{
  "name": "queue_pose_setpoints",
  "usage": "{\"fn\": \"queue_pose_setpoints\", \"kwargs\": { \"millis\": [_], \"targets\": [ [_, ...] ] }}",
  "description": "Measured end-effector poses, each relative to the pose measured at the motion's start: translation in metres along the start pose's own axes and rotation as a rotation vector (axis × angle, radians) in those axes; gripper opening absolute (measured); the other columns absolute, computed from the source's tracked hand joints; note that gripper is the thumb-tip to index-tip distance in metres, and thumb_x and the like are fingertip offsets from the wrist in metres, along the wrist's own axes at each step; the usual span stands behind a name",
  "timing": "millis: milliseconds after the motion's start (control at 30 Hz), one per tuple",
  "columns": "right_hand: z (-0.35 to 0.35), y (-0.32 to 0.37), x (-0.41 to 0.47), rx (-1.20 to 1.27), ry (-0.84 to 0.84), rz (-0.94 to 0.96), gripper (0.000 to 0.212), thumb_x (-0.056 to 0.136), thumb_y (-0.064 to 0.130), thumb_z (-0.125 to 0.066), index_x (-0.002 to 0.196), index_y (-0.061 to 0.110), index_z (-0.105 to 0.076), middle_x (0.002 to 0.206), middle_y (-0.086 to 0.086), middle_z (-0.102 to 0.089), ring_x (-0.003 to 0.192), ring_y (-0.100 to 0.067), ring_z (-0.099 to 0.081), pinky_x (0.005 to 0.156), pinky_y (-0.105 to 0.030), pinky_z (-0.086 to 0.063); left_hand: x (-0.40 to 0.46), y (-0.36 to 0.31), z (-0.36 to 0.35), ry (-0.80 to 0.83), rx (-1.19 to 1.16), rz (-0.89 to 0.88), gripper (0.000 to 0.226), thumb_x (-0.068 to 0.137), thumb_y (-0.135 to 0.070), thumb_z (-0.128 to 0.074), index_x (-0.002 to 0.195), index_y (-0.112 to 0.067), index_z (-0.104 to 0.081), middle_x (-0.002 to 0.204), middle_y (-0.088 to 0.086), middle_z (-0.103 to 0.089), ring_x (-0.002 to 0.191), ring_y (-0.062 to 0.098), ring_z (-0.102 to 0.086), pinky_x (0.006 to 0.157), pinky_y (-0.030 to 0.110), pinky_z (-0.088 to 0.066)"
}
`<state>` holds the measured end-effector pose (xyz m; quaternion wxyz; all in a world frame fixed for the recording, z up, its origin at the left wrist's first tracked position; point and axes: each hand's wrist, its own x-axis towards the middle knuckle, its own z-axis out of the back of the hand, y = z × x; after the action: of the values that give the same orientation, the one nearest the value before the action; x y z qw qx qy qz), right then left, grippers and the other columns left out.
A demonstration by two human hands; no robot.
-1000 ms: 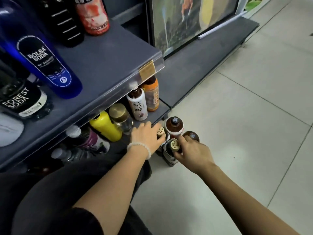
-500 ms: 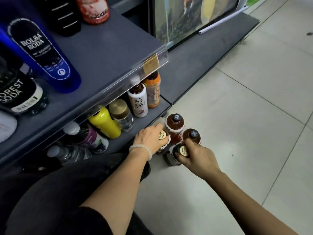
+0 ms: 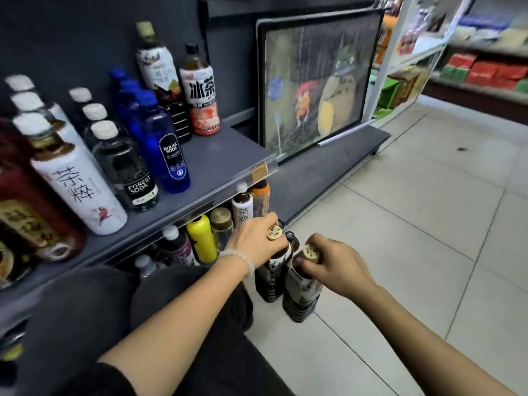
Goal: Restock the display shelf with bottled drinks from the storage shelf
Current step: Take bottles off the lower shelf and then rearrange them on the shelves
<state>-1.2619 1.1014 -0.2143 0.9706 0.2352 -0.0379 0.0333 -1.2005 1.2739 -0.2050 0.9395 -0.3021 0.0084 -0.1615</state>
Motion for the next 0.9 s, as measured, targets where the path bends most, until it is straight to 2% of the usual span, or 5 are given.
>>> {"fn": "queue_pose_setpoints", "kwargs": {
  "millis": [267, 367, 500, 700, 900],
  "targets": [
    [0.081, 0.048, 0.033, 0.144, -0.131, 0.086, 0.026, 0.081, 0.041, -0.065, 0.088, 0.02, -0.051, 0.078, 0.003, -0.058, 0.078, -0.023, -0.055, 0.068, -0.035, -0.045, 0.028, -0.045, 0.114, -0.093, 0.018, -0.016, 0.016, 0.079, -0.035, -0.061, 0.077, -0.023, -0.05, 0.082, 0.006, -0.062, 0.081, 0.029, -0.057, 0.069, 0.035, -0.046],
    [0.109, 0.068, 0.055, 0.2, -0.193, 0.144, 0.023, 0.081, 0.038, -0.067, 0.085, 0.024, -0.049, 0.074, 0.004, -0.059, 0.075, -0.021, -0.055, 0.066, -0.034, -0.043, 0.047, -0.065, 0.161, -0.132, 0.025, -0.049, 0.014, 0.082, -0.029, -0.061, 0.081, -0.017, -0.054, 0.086, 0.008, -0.062, 0.084, 0.026, -0.055, 0.07, 0.031, -0.042],
    [0.144, 0.101, 0.091, 0.237, -0.253, 0.219, 0.022, 0.08, 0.034, -0.068, 0.087, 0.018, -0.055, 0.076, -0.001, -0.062, 0.074, -0.022, -0.055, 0.067, -0.034, -0.043, 0.072, -0.083, 0.221, -0.191, 0.064, -0.08, 0.02, 0.085, -0.029, -0.06, 0.091, -0.01, -0.059, 0.085, 0.004, -0.058, 0.083, 0.021, -0.049, 0.07, 0.028, -0.036],
    [0.171, 0.141, 0.153, 0.255, -0.268, 0.263, 0.017, 0.08, 0.037, -0.067, 0.086, 0.027, -0.054, 0.079, 0.002, -0.063, 0.08, -0.021, -0.059, 0.075, -0.038, -0.048, 0.124, -0.077, 0.283, -0.198, 0.108, -0.051, 0.015, 0.081, -0.031, -0.06, 0.08, -0.017, -0.055, 0.085, 0.006, -0.06, 0.083, 0.023, -0.051, 0.065, 0.028, -0.035],
    [0.16, 0.169, 0.213, 0.281, -0.251, 0.296, 0.02, 0.078, 0.043, -0.064, 0.085, 0.027, -0.054, 0.073, 0.007, -0.063, 0.074, -0.016, -0.06, 0.071, -0.039, -0.051, 0.169, -0.038, 0.306, -0.185, 0.097, 0.016, 0.019, 0.081, -0.031, -0.062, 0.072, -0.019, -0.05, 0.076, 0.002, -0.052, 0.074, 0.023, -0.047, 0.058, 0.027, -0.034]
  ]
}}
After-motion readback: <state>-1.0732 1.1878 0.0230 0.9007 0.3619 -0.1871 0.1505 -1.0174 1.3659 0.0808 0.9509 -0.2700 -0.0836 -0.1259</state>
